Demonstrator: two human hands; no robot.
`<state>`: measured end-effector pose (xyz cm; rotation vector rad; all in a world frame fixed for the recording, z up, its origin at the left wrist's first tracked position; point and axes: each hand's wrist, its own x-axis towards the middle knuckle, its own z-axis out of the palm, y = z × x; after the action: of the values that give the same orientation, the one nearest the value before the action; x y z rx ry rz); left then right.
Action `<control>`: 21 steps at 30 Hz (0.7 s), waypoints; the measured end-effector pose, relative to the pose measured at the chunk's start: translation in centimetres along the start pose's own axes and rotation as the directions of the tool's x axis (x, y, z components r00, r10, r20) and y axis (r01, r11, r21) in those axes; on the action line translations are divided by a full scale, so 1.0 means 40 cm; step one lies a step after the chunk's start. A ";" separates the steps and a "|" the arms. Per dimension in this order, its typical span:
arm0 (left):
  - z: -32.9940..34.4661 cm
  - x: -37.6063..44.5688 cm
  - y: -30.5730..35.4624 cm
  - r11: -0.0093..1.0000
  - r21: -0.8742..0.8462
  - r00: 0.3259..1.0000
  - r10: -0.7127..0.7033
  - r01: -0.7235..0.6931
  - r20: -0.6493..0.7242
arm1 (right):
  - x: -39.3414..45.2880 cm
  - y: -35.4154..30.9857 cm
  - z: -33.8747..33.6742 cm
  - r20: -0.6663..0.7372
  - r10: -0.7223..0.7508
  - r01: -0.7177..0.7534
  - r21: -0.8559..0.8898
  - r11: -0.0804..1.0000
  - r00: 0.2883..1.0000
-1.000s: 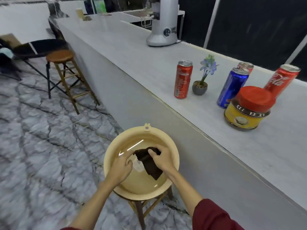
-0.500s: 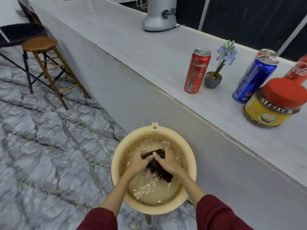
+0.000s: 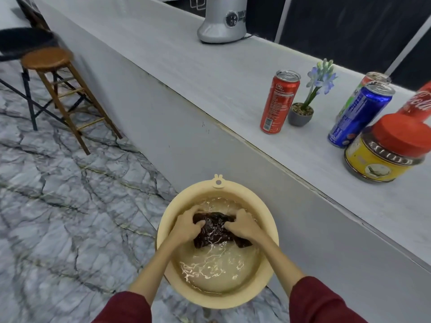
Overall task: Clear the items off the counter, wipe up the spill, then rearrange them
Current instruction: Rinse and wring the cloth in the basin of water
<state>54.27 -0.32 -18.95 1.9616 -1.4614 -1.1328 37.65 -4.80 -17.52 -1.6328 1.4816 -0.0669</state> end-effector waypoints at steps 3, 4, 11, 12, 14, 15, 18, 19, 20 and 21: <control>-0.011 0.002 0.003 0.999 0.038 0.999 0.011 -0.013 0.035 | -0.008 0.009 0.005 -0.103 -0.061 0.051 -0.093 0.994 0.993; -0.013 0.003 0.004 0.999 0.034 1.000 0.011 -0.012 0.014 | -0.010 0.017 0.008 -0.145 -0.087 0.065 -0.147 0.987 0.986; -0.004 -0.016 0.014 0.983 0.174 0.996 0.066 -0.055 -0.058 | -0.027 0.025 0.008 -0.140 -0.093 0.061 -0.218 0.974 0.986; 0.005 -0.020 0.011 0.975 0.208 0.992 0.100 -0.081 -0.081 | -0.033 0.022 0.005 -0.107 -0.104 0.079 -0.218 0.973 0.989; 0.022 -0.028 0.000 0.921 0.346 0.974 0.217 -0.181 -0.070 | -0.050 0.018 0.000 -0.048 -0.154 0.136 -0.266 0.954 0.987; 0.029 -0.029 -0.007 0.872 0.425 0.957 0.288 -0.244 -0.043 | -0.055 0.024 -0.001 -0.013 -0.173 0.159 -0.322 0.933 0.985; 0.041 -0.045 -0.011 0.754 0.539 0.920 0.371 -0.376 0.123 | -0.069 0.045 -0.001 0.088 -0.185 0.204 -0.489 0.848 0.979; 0.043 -0.050 -0.012 0.721 0.575 0.921 0.340 -0.386 0.192 | -0.073 0.049 0.000 0.098 -0.198 0.220 -0.507 0.834 0.975; 0.046 -0.052 -0.014 0.680 0.626 0.924 0.291 -0.383 0.248 | -0.074 0.053 -0.001 0.097 -0.197 0.219 -0.508 0.833 0.976; 0.049 -0.052 -0.016 0.640 0.669 0.926 0.253 -0.378 0.281 | -0.074 0.053 -0.003 0.078 -0.210 0.222 -0.479 0.849 0.975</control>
<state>52.83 2.06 -19.83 1.9424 -2.5153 -0.5963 35.13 -2.17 -17.30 -2.1963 1.3567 0.2176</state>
